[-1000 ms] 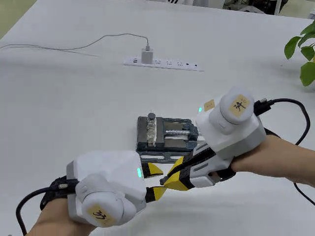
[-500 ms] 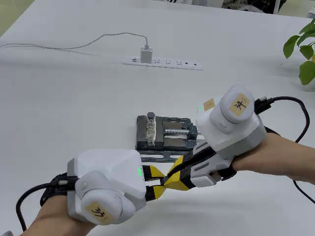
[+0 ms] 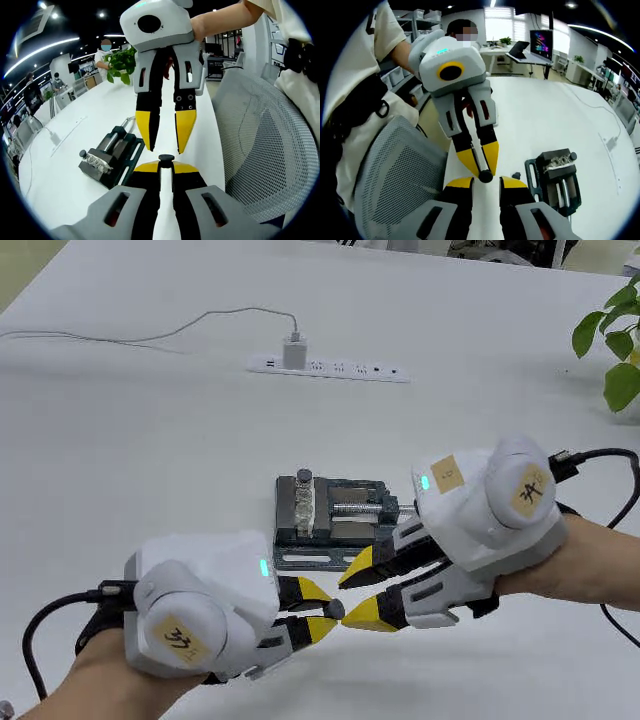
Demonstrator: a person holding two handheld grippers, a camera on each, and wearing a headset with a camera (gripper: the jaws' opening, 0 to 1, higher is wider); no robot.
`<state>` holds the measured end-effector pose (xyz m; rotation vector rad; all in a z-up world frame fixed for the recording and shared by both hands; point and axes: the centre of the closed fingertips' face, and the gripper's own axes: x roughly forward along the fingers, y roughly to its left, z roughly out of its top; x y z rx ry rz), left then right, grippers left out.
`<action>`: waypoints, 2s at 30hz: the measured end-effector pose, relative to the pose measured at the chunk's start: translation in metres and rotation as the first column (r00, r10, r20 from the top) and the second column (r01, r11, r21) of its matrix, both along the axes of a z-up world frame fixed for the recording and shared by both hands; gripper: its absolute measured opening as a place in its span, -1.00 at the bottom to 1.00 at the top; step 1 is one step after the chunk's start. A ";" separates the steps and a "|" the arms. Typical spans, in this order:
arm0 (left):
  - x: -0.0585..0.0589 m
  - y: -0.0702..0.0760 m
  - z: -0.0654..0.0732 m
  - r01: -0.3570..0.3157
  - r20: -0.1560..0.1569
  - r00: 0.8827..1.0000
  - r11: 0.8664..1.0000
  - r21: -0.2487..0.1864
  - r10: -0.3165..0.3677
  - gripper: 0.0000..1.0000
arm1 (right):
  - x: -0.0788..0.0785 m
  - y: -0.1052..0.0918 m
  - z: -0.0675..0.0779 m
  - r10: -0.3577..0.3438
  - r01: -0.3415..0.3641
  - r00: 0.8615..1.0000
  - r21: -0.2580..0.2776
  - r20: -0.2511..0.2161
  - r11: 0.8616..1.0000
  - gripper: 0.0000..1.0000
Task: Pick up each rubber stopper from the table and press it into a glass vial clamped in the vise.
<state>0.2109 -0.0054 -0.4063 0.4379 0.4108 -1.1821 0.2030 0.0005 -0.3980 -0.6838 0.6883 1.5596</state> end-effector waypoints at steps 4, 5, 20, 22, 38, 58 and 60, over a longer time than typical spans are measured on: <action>-0.002 -0.001 -0.001 0.004 -0.021 1.000 1.000 -0.012 -0.004 -0.93 | -0.002 0.000 0.000 0.041 -0.041 0.998 0.000 0.036 0.999 -0.69; -0.003 -0.001 -0.001 0.006 -0.024 1.000 1.000 -0.014 -0.006 -0.93 | -0.003 0.001 0.000 0.054 -0.054 0.998 -0.001 0.042 0.999 -0.70; -0.005 -0.003 0.002 -0.014 -0.045 0.999 0.999 -0.048 0.012 -0.93 | -0.006 0.002 -0.002 0.090 -0.090 0.994 -0.012 0.060 0.996 -0.81; -0.005 -0.003 0.002 -0.011 -0.050 0.999 0.999 -0.048 0.009 -0.93 | -0.007 0.002 -0.003 0.098 -0.097 0.994 -0.016 0.059 0.995 -0.81; -0.004 -0.003 0.007 -0.057 -0.135 0.990 0.987 -0.149 0.036 -0.93 | -0.007 0.002 -0.001 0.120 -0.120 0.990 -0.011 0.073 0.993 -0.81; -0.009 -0.008 0.010 -0.002 -0.095 0.995 0.991 -0.131 -0.011 -0.93 | -0.009 0.000 0.002 0.147 -0.144 0.987 -0.049 0.058 0.988 -0.84; -0.008 -0.007 0.010 0.005 -0.081 0.997 0.993 -0.120 -0.015 -0.93 | -0.009 0.000 0.002 0.141 -0.138 0.989 -0.055 0.051 0.989 -0.84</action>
